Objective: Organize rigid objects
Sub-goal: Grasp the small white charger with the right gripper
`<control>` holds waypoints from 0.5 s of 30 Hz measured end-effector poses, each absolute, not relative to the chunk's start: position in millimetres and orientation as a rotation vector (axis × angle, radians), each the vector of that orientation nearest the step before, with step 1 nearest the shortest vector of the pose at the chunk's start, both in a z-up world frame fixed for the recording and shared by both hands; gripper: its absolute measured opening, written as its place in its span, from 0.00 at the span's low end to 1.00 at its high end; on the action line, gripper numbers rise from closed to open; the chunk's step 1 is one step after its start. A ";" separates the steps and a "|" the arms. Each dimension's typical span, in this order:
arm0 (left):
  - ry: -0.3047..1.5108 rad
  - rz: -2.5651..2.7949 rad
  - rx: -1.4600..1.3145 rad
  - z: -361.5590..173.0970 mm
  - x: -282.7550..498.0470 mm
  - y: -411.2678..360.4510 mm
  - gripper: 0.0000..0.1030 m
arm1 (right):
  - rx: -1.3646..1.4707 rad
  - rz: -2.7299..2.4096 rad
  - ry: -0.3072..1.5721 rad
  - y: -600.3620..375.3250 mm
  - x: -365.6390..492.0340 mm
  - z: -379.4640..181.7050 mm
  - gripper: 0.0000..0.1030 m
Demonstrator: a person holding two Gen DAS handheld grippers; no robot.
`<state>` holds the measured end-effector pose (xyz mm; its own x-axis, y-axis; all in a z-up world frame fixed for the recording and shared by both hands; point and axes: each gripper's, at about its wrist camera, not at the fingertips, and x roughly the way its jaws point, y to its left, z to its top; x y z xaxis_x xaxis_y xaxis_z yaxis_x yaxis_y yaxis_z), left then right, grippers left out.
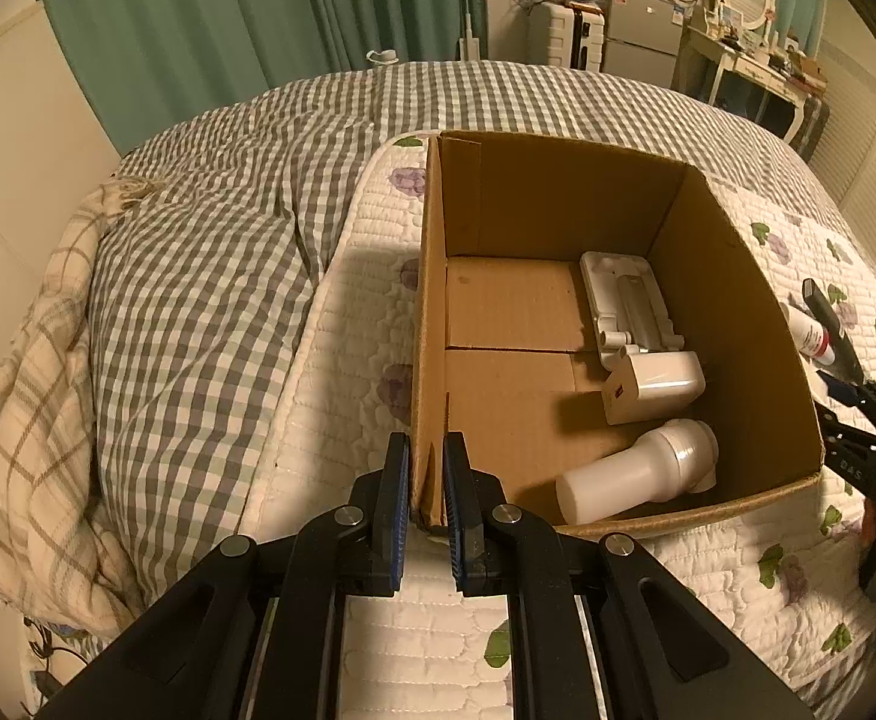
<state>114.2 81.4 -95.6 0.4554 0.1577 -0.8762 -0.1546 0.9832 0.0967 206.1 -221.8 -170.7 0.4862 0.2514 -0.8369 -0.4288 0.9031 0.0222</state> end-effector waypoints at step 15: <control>1.083 0.181 0.007 -90.5 112.9 79.6 0.10 | -0.250 0.480 0.851 -200.0 156.3 -90.8 0.42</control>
